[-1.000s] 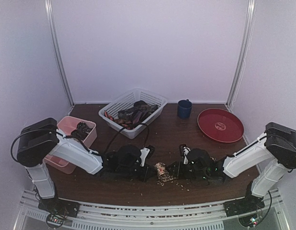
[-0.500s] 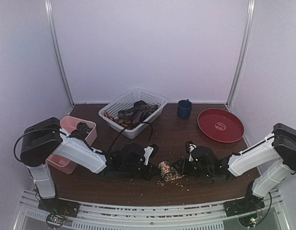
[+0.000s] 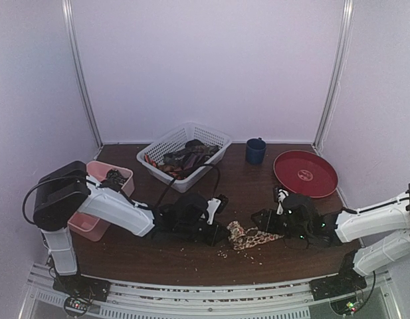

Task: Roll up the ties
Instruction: Fold the tie at the center of the board.

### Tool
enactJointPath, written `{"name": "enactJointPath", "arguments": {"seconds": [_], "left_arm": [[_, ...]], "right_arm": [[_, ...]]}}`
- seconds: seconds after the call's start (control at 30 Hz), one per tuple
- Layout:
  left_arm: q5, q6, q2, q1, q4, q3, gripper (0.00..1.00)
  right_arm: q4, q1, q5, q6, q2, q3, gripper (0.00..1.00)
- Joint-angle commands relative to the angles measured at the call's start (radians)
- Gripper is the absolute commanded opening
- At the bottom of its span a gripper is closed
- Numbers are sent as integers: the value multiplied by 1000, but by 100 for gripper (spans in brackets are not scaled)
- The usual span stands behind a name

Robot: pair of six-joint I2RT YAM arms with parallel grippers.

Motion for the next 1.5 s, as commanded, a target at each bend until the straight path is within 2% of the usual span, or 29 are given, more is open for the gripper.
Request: {"name": "enactJointPath", "arguments": {"seconds": [0.0,0.23,0.43,0.7,0.9,1.13,1.2,1.27,1.37,1.47], "left_arm": [[38,25,50,-8,16,52,3],[60,45,103,-16,-6,148,3],[44,62,111,-16,-33,186,4],[74,61,160,-16,-21,227,4],[78,64,176,-16,-19,260,4],[105,58,180,-16,8,282,6],[95,66,173,-16,3,283,9],[70,94,155,-16,-30,280,16],[24,189,106,-16,-66,257,30],[28,307,93,-15,-104,258,49]], "right_arm": [[-32,-8,-75,-53,-48,9,47],[-30,-36,-160,-86,7,36,58],[-78,-40,-179,-110,-5,62,54],[-191,-41,-111,-134,-59,79,58],[-231,-42,-122,-154,-65,91,53],[-215,-63,-159,-172,2,83,46],[-192,-79,-176,-166,6,63,42],[-169,-92,-186,-156,2,37,39],[-123,-117,-205,-141,3,-6,38],[-44,-156,-272,-122,20,-46,37]]}}
